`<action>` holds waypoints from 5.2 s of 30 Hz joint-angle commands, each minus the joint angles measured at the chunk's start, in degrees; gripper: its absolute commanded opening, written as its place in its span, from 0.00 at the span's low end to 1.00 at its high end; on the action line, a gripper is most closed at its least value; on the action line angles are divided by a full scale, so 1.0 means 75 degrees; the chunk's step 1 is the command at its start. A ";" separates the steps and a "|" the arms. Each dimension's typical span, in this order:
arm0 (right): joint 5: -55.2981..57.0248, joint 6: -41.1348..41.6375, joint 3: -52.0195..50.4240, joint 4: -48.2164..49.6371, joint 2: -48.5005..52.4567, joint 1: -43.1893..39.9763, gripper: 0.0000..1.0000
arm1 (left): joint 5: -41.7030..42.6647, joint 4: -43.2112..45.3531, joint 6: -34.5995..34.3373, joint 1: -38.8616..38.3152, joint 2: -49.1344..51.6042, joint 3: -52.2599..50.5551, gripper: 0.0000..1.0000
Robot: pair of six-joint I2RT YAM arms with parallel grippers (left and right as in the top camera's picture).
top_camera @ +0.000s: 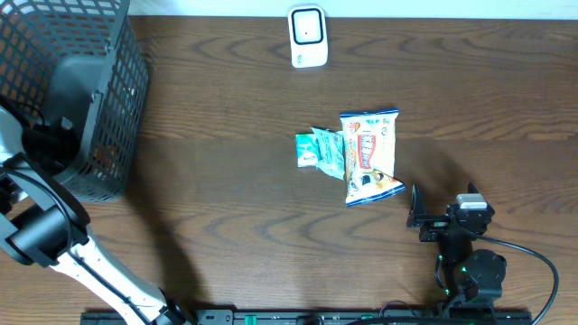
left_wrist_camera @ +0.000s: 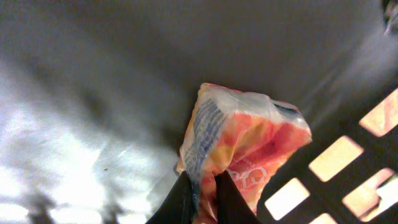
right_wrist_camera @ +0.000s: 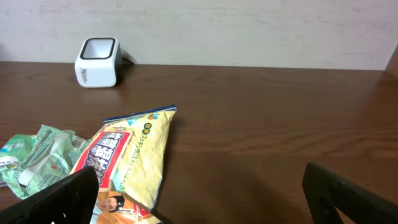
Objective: Scan the item barcode
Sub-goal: 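Return the left gripper to the basket and grasp an orange box, then carry the orange box to the scanner and hold it there, then set the orange box down left of the tissue pack, then move the left gripper into the basket toward the green Zam-Buk tin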
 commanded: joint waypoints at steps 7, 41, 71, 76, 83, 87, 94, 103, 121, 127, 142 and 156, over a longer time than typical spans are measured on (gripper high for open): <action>0.0003 0.0079 -0.0009 -0.0032 -0.0032 -0.0035 0.99 | 0.0201 0.0600 -0.1195 0.0015 -0.2754 0.0527 0.07; 0.0003 0.0079 -0.0009 -0.0032 -0.0032 -0.0035 0.99 | 0.1614 0.2040 -0.3372 -0.4421 -0.6365 0.0347 0.08; 0.0003 0.0079 -0.0009 -0.0032 -0.0032 -0.0035 0.99 | -0.0927 0.0962 -0.4086 -0.7848 -0.0600 0.0347 0.08; 0.0003 0.0079 -0.0009 -0.0032 -0.0032 -0.0035 0.99 | -0.0927 0.1291 -0.4395 -0.7938 -0.0236 0.0344 0.08; 0.0003 0.0079 -0.0009 -0.0032 -0.0032 -0.0035 0.99 | -0.0927 0.1314 -0.4476 -0.7988 -0.0198 0.0341 0.23; 0.0003 0.0079 -0.0009 -0.0032 -0.0032 -0.0035 0.99 | -0.0854 0.1297 -0.4476 -0.8008 -0.0198 0.0341 0.34; 0.0003 0.0079 -0.0009 -0.0032 -0.0032 -0.0035 0.99 | 0.0006 0.1090 -0.4348 -0.7848 -0.0286 0.0737 0.34; 0.0003 0.0079 -0.0009 -0.0032 -0.0032 -0.0035 0.99 | 0.0052 0.0187 -0.3057 -0.7047 -0.1186 0.2159 0.34; 0.0003 0.0079 -0.0009 -0.0032 -0.0032 -0.0035 0.99 | -0.2209 -0.0495 -0.2990 -0.4596 -0.3797 0.2209 0.43; 0.0006 0.0079 -0.0009 -0.0032 -0.0032 -0.0035 0.99 | -0.2148 -0.0452 -0.3319 -0.3570 -0.3797 0.2206 0.47; 0.0003 0.0079 -0.0009 -0.0032 -0.0032 -0.0035 0.99 | -0.0804 0.2119 -0.1716 -0.1472 -0.3643 0.2206 0.63; 0.0003 0.0079 -0.0009 -0.0032 -0.0032 -0.0035 0.99 | -0.0799 0.2460 -0.0769 -0.1049 -0.2072 0.2200 0.76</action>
